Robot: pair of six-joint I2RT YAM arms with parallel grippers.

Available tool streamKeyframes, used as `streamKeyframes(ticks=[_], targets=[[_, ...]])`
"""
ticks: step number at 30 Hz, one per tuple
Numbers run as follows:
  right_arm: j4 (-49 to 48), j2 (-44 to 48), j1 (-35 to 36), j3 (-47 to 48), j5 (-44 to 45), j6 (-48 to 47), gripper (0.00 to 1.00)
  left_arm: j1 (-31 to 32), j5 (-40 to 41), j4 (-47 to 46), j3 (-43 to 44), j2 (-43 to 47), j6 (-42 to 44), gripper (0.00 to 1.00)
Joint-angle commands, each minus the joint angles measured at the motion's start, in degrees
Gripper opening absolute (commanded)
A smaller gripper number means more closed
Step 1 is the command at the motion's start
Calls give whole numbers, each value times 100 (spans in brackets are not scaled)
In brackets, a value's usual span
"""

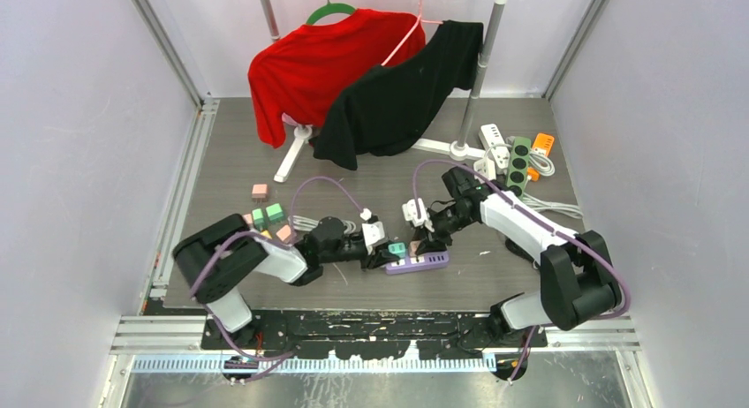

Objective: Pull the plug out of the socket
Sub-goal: Remove the plug from the socket.

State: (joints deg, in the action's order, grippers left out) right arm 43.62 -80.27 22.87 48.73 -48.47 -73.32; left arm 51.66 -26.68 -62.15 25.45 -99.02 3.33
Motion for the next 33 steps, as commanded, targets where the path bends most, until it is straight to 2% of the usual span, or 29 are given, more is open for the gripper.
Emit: streamKeyframes(ticks=[1, 4, 7, 10, 16, 20, 23, 27, 30, 33], targets=[[488, 320, -270, 292, -585, 195, 1, -30, 445, 1947, 461, 1258, -151, 0], [465, 274, -179, 201, -502, 53, 1, -32, 509, 2940, 753, 1573, -144, 0], [263, 264, -3, 194, -464, 321, 1, -19, 460, 2262, 536, 1449, -330, 0], [94, 271, 45, 240, -688, 688, 1, -2, 453, 2226, 680, 1251, -426, 0], [-139, 283, -297, 432, -1036, 1509, 1, 107, 574, 3229, 1202, 988, -138, 0], [82, 282, -380, 298, -990, 1037, 1, 116, 635, 3429, 1195, 1022, -28, 0], [36, 276, -35, 185, -593, 799, 1, 122, 646, 3577, 1288, 942, 13, 0], [9, 153, 75, 360, -1020, 1200, 1, 166, 698, 3871, 1458, 820, 84, 0], [-1, 51, -200, 513, -1340, 1523, 1, 192, 781, 3917, 1410, 861, 131, 0], [217, 38, -528, 529, -1321, 1337, 1, 191, 803, 3906, 1345, 928, 156, 0]])
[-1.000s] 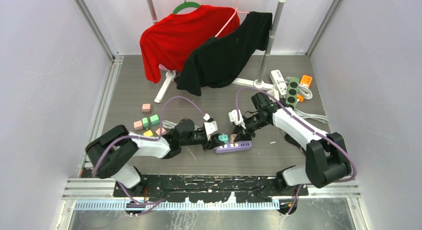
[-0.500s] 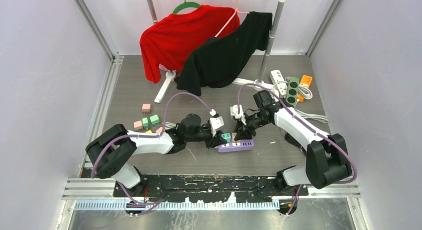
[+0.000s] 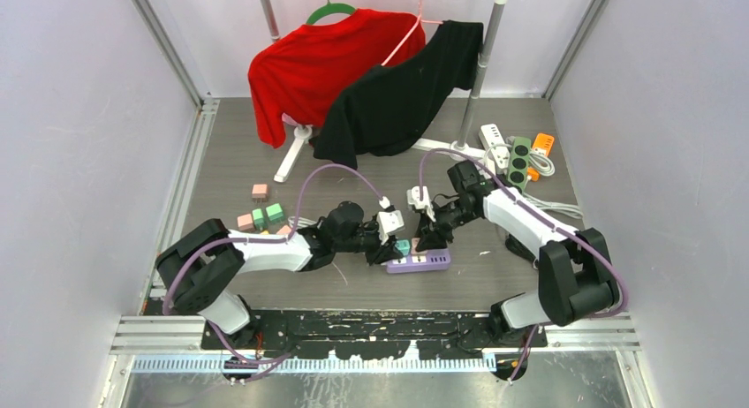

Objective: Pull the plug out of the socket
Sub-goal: Remove the plug from the socket.

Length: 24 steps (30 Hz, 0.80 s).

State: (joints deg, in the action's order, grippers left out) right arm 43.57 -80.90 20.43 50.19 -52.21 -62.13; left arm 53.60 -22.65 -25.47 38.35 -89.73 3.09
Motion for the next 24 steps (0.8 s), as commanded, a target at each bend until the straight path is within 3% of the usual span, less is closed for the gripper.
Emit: streamKeyframes(ticks=[1, 5, 10, 15, 20, 21, 24], targets=[[420, 105, -332, 393, -878, -53, 1, -2, 394, 241, 51, 0, 183, 0], [836, 324, -28, 282, -1095, -841, 1, -5, 394, 257, 90, -45, 176, 0], [482, 372, 318, 256, -1023, -571, 1, -2, 404, 344, 162, -101, 165, 0], [874, 514, -217, 491, -824, -651, 1, -3, 403, 327, 154, -97, 157, 0], [1805, 523, -822, 792, -1327, -1172, 1, -1, 395, 259, 120, -61, 115, 1], [1940, 466, -861, 852, -1415, -1201, 1, -2, 389, 224, 97, -28, 105, 6], [2265, 263, -865, 1090, -1545, -1214, 1, -6, 514, 25, -35, 151, 8, 40]])
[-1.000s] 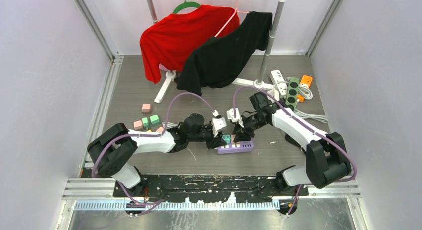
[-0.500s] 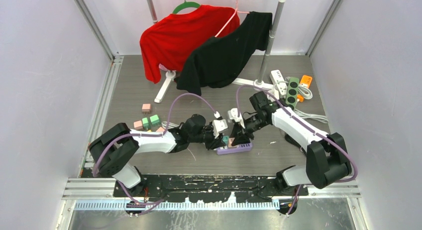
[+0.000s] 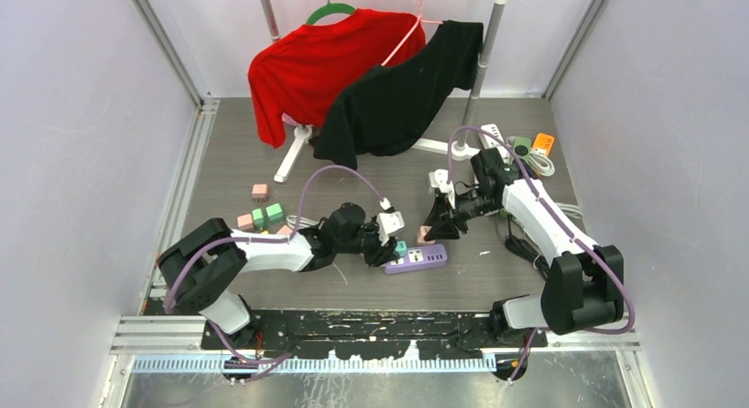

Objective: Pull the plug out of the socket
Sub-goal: Remove the plug from the socket, then place the plug at the center of the board.

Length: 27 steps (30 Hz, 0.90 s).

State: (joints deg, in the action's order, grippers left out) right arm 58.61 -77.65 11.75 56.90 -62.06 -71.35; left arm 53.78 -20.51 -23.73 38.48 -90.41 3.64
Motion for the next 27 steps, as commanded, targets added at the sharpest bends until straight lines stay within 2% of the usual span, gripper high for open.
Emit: streamKeyframes(ticks=[1, 3, 5, 8, 13, 15, 17, 21, 23, 25, 27], targets=[[861, -142, -7, 491, -583, -292, 1, -17, 425, -294, -150, 328, -119, 51], [1023, -268, -20, 601, -638, -276, 1, -18, 615, -634, -383, 573, -278, 69], [1193, -392, -60, 708, -699, -274, 1, -17, 734, -955, -628, 882, -397, 78], [1460, -550, -147, 862, -824, -281, 1, -24, 776, -992, -786, 1260, -514, 82], [1955, -786, -311, 1216, -1056, -276, 1, -19, 1017, -723, -997, 2120, -1103, 83], [1979, -824, -366, 1290, -1131, -125, 1, -35, 1120, -676, -1114, 2505, -1702, 86], [1945, -865, -434, 1353, -1196, 168, 1, -55, 1160, -736, -1261, 2879, -2345, 94], [1869, -891, -611, 1502, -1308, 702, 1, -76, 1223, -999, -1514, 3463, -3487, 98], [1474, -814, -678, 1497, -1289, 1387, 1, -85, 1337, -1061, -1563, 3636, -3940, 100], [645, -657, -686, 1360, -1140, 2509, 1, -86, 1398, -1076, -1523, 3698, -4304, 100], [-808, -425, -683, 1063, -715, 4411, 1, -84, 1405, -971, -1411, 3710, -4566, 100]])
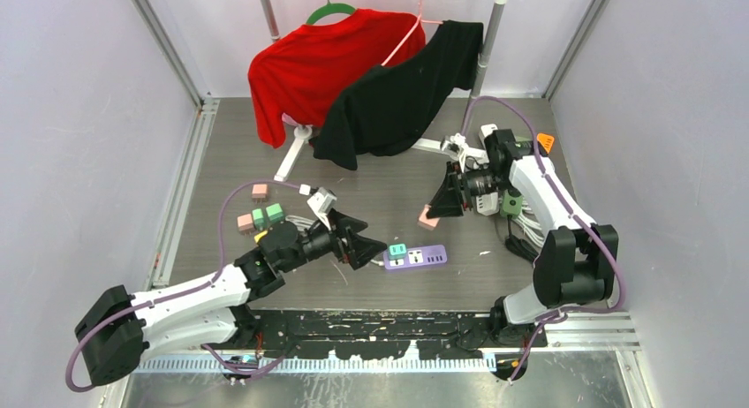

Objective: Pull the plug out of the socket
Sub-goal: Place the plug at the center of the board.

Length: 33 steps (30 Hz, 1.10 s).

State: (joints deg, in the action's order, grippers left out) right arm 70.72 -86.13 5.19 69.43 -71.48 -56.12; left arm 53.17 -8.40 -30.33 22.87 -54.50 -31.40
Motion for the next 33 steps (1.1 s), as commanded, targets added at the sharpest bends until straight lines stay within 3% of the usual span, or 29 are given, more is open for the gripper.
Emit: streamKeyframes(ticks=[1, 5, 8, 11, 18, 25, 30, 33], targets=[[-2921, 547, -31, -393, 575, 3811, 1, -25, 221, -188, 238, 95, -1175, 100], [-3786, 713, -27, -728, 876, 5577, 1, -5, 515, 1192, 945, -144, -1366, 95], [-4467, 711, -21, -993, 881, 6754, 1, 182, 1033, 2771, 1803, -513, -1023, 95], [-5037, 548, -7, -1233, 784, 7636, 1, 585, 1874, 3588, 2452, -958, -427, 95], [-4704, -9, 382, -1035, 547, 7757, 1, 994, 2127, 3849, 3317, -1752, 1128, 96], [-4633, -119, 498, -992, 535, 7749, 1, 994, 2126, 4048, 4198, -2682, 1113, 88], [-4596, -71, 507, -975, 495, 7713, 1, 994, 2686, 4349, 4648, -3165, 881, 88], [-4573, -71, 509, -969, 495, 7702, 1, 994, 2815, 4362, 4789, -3339, 898, 82]])
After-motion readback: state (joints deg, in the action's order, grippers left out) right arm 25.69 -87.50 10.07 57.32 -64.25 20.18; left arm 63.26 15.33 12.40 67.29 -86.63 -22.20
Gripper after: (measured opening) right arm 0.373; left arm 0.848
